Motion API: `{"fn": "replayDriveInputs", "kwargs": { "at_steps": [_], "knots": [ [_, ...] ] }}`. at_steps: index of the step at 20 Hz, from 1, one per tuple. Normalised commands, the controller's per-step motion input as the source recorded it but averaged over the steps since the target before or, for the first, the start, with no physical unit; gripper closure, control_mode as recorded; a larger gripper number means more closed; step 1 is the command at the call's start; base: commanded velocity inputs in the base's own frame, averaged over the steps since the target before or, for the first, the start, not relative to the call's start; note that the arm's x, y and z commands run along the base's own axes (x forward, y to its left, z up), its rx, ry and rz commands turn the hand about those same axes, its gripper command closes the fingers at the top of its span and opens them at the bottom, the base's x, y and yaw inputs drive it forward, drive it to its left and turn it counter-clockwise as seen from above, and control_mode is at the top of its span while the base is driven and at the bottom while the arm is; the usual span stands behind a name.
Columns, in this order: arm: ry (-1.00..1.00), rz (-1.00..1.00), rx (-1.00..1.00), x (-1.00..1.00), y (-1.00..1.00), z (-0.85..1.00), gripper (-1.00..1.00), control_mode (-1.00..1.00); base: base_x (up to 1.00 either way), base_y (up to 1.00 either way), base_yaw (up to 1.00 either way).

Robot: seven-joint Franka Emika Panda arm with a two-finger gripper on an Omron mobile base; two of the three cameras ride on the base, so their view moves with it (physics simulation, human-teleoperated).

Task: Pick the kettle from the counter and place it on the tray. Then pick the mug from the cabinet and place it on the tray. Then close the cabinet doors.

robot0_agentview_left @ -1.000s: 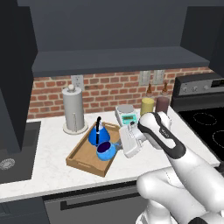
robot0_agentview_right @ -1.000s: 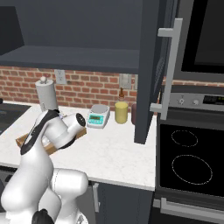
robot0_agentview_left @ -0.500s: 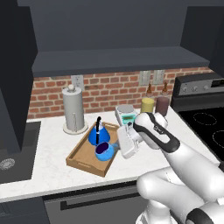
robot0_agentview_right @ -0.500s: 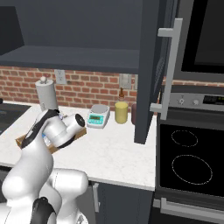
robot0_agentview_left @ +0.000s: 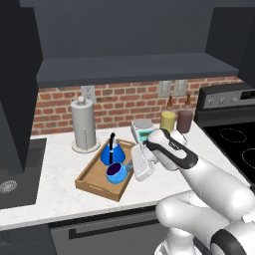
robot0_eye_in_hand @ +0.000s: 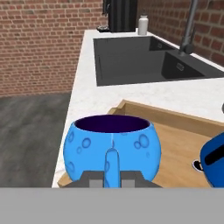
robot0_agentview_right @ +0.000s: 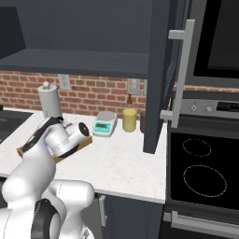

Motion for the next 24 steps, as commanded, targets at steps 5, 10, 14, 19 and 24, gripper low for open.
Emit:
{"fn": "replayDriveInputs", "kwargs": {
  "at_steps": [5,10,14,19,24],
  "knots": [
    [-0.01,-0.04,0.00,0.00,0.08,-0.27,1.00,-1.00,0.00,0.00,0.00],
    [0.00,-0.03,0.00,0.00,0.04,-0.25,1.00,-1.00,0.00,0.00,0.00],
    [0.00,-0.03,0.00,0.00,0.04,-0.27,1.00,-1.00,0.00,0.00,0.00],
    [0.00,-0.03,0.00,0.00,0.01,-0.29,1.00,-1.00,0.00,0.00,0.00],
    [0.00,-0.03,0.00,0.04,0.00,-0.26,1.00,-1.00,0.00,0.00,0.00]
  ]
}}
